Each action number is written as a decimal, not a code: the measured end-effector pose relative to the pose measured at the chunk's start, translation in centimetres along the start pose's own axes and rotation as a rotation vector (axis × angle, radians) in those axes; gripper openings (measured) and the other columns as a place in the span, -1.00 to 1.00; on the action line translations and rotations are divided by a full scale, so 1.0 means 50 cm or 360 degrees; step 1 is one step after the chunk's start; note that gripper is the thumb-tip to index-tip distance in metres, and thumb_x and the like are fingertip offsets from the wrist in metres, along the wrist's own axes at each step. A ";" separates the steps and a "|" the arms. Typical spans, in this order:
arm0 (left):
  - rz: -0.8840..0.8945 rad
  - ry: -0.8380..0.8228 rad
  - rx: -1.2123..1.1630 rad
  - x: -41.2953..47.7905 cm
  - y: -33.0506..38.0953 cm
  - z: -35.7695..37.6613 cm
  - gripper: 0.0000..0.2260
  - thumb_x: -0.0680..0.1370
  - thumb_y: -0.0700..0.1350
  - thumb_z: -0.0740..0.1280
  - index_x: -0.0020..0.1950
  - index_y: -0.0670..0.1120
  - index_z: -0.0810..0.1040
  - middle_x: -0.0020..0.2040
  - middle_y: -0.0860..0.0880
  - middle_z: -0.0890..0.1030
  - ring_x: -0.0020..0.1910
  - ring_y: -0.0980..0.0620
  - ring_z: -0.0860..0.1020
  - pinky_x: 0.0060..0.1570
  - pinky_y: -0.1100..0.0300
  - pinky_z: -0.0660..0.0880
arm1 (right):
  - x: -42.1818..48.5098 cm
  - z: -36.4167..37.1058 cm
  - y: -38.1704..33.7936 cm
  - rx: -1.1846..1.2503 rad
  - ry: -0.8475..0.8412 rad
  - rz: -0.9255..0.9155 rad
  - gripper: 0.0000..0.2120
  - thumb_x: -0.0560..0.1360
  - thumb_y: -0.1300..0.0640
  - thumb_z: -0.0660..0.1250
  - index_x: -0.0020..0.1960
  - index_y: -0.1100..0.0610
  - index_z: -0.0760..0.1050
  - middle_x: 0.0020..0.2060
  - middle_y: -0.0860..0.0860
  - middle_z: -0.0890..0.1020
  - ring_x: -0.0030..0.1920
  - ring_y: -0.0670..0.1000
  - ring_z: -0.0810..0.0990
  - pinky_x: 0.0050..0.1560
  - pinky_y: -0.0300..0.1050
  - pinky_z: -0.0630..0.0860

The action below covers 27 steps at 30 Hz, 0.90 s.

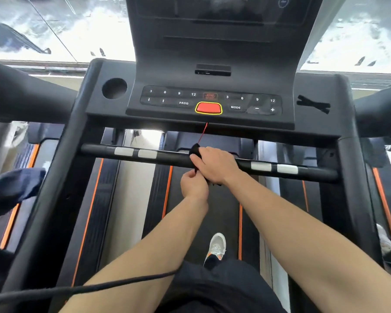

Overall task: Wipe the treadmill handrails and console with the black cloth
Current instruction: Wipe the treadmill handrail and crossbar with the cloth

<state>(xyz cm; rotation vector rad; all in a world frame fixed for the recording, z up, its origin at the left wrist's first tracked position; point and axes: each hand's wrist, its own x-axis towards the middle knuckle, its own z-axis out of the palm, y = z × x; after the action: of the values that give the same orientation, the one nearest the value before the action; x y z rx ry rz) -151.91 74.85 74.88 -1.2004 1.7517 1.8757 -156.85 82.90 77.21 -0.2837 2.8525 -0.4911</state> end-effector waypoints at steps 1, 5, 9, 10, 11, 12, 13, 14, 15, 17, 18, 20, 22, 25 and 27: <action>-0.0008 -0.0026 -0.0002 -0.006 -0.004 0.012 -0.82 0.51 -0.08 0.32 0.06 -0.10 0.61 -0.08 -0.09 0.71 -0.12 -0.04 0.65 -0.03 0.02 0.62 | -0.007 -0.004 0.010 -0.0005 0.0017 -0.0027 -0.62 0.63 -0.16 0.01 -0.05 0.05 0.46 -0.12 -0.01 0.60 -0.15 0.06 0.57 -0.21 -0.02 0.38; 0.0230 -0.0082 0.0324 -0.056 -0.016 0.064 -0.92 0.56 -0.08 0.25 -0.04 0.04 0.54 -0.08 0.01 0.67 -0.05 -0.03 0.65 0.04 -0.06 0.61 | -0.042 -0.017 0.091 -0.0021 -0.0004 -0.0002 -0.62 0.62 -0.17 -0.03 -0.06 0.02 0.45 -0.14 -0.04 0.60 -0.16 0.05 0.58 -0.17 0.02 0.51; 0.0650 -0.0237 0.0777 -0.111 -0.009 0.104 -0.91 0.53 -0.05 0.36 -0.13 0.14 0.53 -0.18 0.15 0.62 -0.12 0.08 0.63 0.01 0.10 0.57 | -0.097 -0.030 0.214 -0.0490 0.0141 0.0061 -0.50 0.61 -0.10 -0.13 -0.17 0.11 0.50 -0.25 0.07 0.63 -0.20 0.16 0.57 -0.32 -0.01 0.38; 0.0784 -0.0312 0.0906 -0.124 -0.004 0.116 -0.93 0.53 -0.07 0.36 -0.08 0.13 0.57 -0.17 0.16 0.61 -0.12 0.14 0.60 -0.01 0.17 0.53 | -0.117 -0.040 0.250 -0.0581 0.0137 0.0093 -0.46 0.60 -0.08 -0.17 -0.18 0.12 0.51 -0.26 0.09 0.64 -0.21 0.18 0.57 -0.31 -0.01 0.30; 0.0939 -0.0379 0.1062 -0.134 -0.002 0.129 -0.90 0.54 -0.09 0.35 -0.01 0.09 0.61 -0.13 0.16 0.62 -0.10 0.17 0.58 0.01 0.22 0.51 | -0.137 -0.051 0.285 -0.0669 0.0128 0.0129 -0.43 0.59 -0.07 -0.23 -0.16 0.12 0.51 -0.25 0.08 0.64 -0.20 0.18 0.57 -0.29 0.00 0.27; 0.1101 -0.0438 0.1227 -0.140 0.000 0.143 -0.84 0.55 -0.12 0.34 0.08 0.06 0.63 -0.06 0.14 0.63 -0.05 0.16 0.57 0.06 0.22 0.50 | -0.156 -0.062 0.316 -0.0755 0.0119 0.0171 -0.39 0.56 -0.07 -0.29 -0.14 0.11 0.51 -0.23 0.07 0.64 -0.18 0.18 0.58 -0.25 0.01 0.26; 0.1251 -0.0486 0.1376 -0.143 0.003 0.158 -0.78 0.56 -0.15 0.31 0.15 0.03 0.64 0.03 0.10 0.64 0.03 0.13 0.57 0.13 0.20 0.50 | -0.173 -0.071 0.343 -0.0813 0.0124 0.0225 -0.36 0.53 -0.07 -0.33 -0.13 0.10 0.52 -0.22 0.05 0.65 -0.16 0.18 0.59 -0.21 0.01 0.28; 0.1391 -0.0525 0.1503 -0.145 0.005 0.173 -0.74 0.56 -0.17 0.29 0.20 0.02 0.63 0.11 0.06 0.64 0.11 0.08 0.56 0.19 0.15 0.49 | -0.188 -0.076 0.363 -0.0828 0.0146 0.0297 -0.35 0.52 -0.07 -0.34 -0.14 0.09 0.52 -0.22 0.05 0.65 -0.15 0.18 0.59 -0.18 0.02 0.31; 0.1529 -0.0550 0.1624 -0.145 0.006 0.188 -0.71 0.56 -0.18 0.26 0.23 0.01 0.63 0.14 0.03 0.64 0.15 0.03 0.55 0.22 0.09 0.49 | -0.200 -0.079 0.374 -0.0792 0.0199 0.0398 -0.35 0.52 -0.08 -0.31 -0.18 0.10 0.53 -0.24 0.06 0.66 -0.16 0.19 0.59 -0.14 0.03 0.34; 0.1772 -0.0525 0.1828 -0.147 0.010 0.209 -0.70 0.56 -0.16 0.23 0.21 -0.01 0.65 0.07 -0.02 0.67 0.09 -0.04 0.55 0.12 0.05 0.50 | -0.212 -0.083 0.372 -0.0650 0.0331 0.0597 -0.38 0.54 -0.09 -0.21 -0.27 0.14 0.55 -0.29 0.10 0.67 -0.20 0.21 0.59 -0.09 0.06 0.38; 0.1847 -0.0486 0.1879 -0.147 0.015 0.215 -0.72 0.55 -0.14 0.23 0.15 -0.03 0.68 0.01 -0.04 0.68 0.04 -0.06 0.55 0.05 0.06 0.49 | -0.210 -0.082 0.364 -0.0616 0.0351 0.0650 -0.40 0.53 -0.06 -0.20 -0.29 0.15 0.54 -0.29 0.11 0.67 -0.22 0.21 0.59 -0.08 0.06 0.39; 0.1895 -0.0382 0.1946 -0.137 0.027 0.209 -0.78 0.54 -0.13 0.24 -0.03 -0.10 0.69 -0.12 -0.07 0.66 -0.06 -0.08 0.52 -0.08 0.09 0.43 | -0.191 -0.069 0.329 -0.0611 0.0288 0.0577 -0.42 0.46 0.00 -0.27 -0.22 0.09 0.53 -0.24 0.07 0.67 -0.20 0.20 0.60 -0.02 0.07 0.40; 0.1906 -0.0254 0.2037 -0.109 0.039 0.186 -0.81 0.55 -0.13 0.25 -0.14 -0.13 0.63 -0.18 -0.09 0.61 -0.12 -0.07 0.50 -0.12 0.11 0.36 | -0.159 -0.050 0.275 -0.0512 0.0216 0.0443 -0.38 0.45 -0.02 -0.32 -0.11 0.04 0.54 -0.14 0.04 0.67 -0.10 0.19 0.63 0.19 0.13 0.36; 0.1912 -0.0105 0.2137 -0.049 0.065 0.145 -0.85 0.54 -0.16 0.25 -0.13 -0.13 0.60 -0.16 -0.12 0.61 -0.10 -0.14 0.54 -0.04 0.02 0.41 | -0.129 -0.028 0.214 -0.0295 0.0265 0.0427 -0.47 0.60 -0.09 -0.12 -0.05 0.06 0.61 -0.12 0.05 0.69 -0.02 0.16 0.63 0.43 0.19 0.23; 0.1935 -0.0105 0.2132 -0.034 0.076 0.144 -0.85 0.55 -0.19 0.25 -0.07 -0.14 0.61 -0.11 -0.14 0.62 -0.06 -0.18 0.55 -0.02 -0.02 0.42 | -0.141 -0.021 0.217 -0.0317 0.0445 0.0447 -0.57 0.62 -0.12 0.07 -0.08 0.07 0.64 -0.17 0.03 0.69 -0.04 0.14 0.62 0.42 0.20 0.26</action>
<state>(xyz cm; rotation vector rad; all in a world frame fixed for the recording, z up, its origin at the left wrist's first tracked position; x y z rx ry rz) -156.17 81.27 77.97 0.5371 3.0422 0.4416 -152.01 94.87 75.74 0.1668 3.1462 -0.2038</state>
